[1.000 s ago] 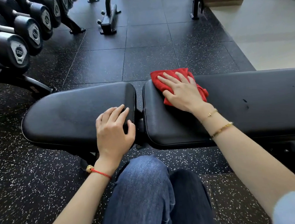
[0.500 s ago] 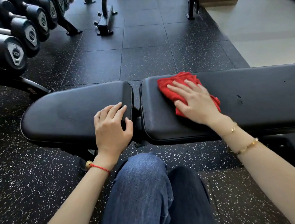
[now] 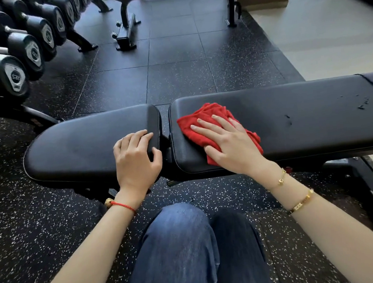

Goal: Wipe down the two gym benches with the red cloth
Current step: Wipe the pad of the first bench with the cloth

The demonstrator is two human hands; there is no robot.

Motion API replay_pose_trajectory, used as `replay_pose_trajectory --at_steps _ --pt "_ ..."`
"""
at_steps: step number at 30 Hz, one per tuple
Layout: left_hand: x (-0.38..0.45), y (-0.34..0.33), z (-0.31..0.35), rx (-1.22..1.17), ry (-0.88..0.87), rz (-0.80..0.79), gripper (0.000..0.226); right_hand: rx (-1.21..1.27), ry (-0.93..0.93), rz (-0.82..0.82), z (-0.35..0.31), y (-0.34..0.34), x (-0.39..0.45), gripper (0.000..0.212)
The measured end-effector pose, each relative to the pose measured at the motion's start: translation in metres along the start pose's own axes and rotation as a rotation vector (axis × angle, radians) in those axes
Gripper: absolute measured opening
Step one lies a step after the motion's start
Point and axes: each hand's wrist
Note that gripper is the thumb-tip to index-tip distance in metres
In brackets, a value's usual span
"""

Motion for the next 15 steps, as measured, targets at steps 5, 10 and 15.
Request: replay_pose_trajectory --at_steps 5,10,15 --pt "0.001 0.005 0.004 0.081 -0.016 -0.058 0.040 -0.030 -0.159 0.009 0.037 0.004 0.015 0.056" --pt "0.012 0.003 0.038 -0.075 -0.055 -0.068 0.037 -0.034 -0.357 0.040 0.049 0.004 0.045 0.054" --pt "0.024 -0.013 0.091 -0.267 -0.099 -0.176 0.035 -0.035 -0.314 0.036 0.024 0.004 0.018 0.057"
Point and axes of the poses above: each hand's wrist, its own x-axis towards the middle knuckle, its own y-axis out of the back of the hand, z = x × y, and after that the axes turned 3 degrees about y, right-handed
